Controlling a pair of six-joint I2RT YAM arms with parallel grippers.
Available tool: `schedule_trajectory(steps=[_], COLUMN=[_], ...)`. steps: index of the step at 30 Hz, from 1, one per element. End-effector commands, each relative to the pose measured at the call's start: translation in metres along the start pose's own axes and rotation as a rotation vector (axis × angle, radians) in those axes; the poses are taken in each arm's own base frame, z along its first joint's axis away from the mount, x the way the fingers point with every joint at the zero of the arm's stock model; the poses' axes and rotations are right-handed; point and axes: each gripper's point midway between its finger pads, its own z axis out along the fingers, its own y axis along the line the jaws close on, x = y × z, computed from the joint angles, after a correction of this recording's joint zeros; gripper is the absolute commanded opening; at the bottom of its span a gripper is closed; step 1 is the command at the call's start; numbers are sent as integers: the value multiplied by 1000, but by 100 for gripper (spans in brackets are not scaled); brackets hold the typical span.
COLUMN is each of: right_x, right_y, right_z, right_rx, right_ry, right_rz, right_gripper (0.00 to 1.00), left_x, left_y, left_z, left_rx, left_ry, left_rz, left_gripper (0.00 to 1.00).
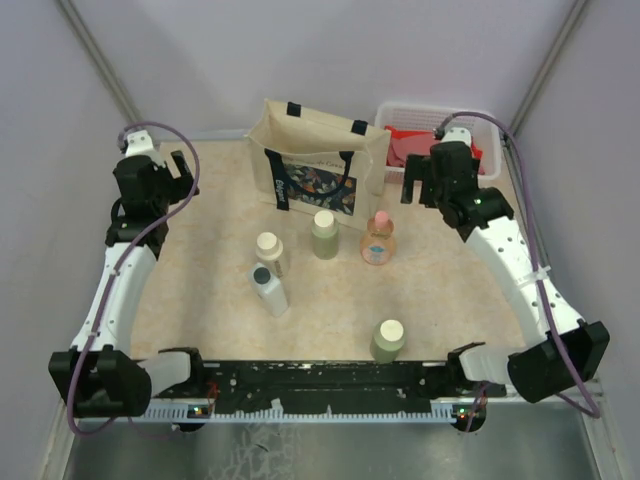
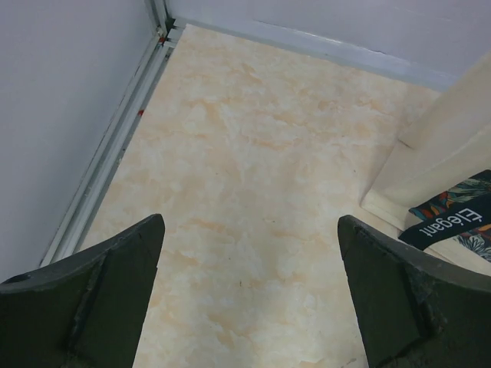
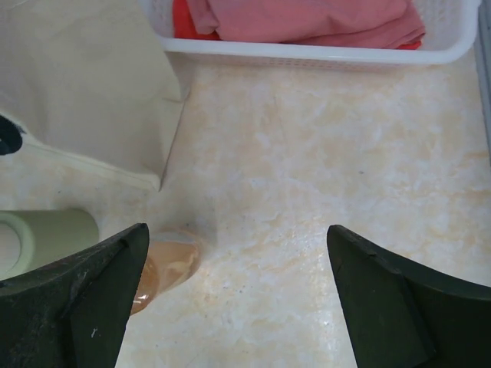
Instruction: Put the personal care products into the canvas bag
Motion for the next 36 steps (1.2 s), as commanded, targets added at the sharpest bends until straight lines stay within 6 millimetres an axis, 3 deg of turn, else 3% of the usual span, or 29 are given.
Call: schedule_trajectory(steps=[1,7,12,25,36], right_x=[-4,19,34,92,101], right_y=[31,71,90,115,100], right_z=[-9,-16,-19,4,29], right_rx=[-110,-254,-367,-427,-260], right_ry=[-1,64,95,247,221], right_rz=[8,-48,-58,-160,-187], right_gripper=[99,99,99,99,99], left_x=[-11,-3,1,2,5], left_y=[-3,-13,-21,-15,-10], left_z=[3,8,16,22,21], left_rx=[0,57,99,65,45], left_ry=[-30,-31,-15,-10,-10], left_rz=[-10,-17,0,35,47], left_gripper=[100,100,100,100,100])
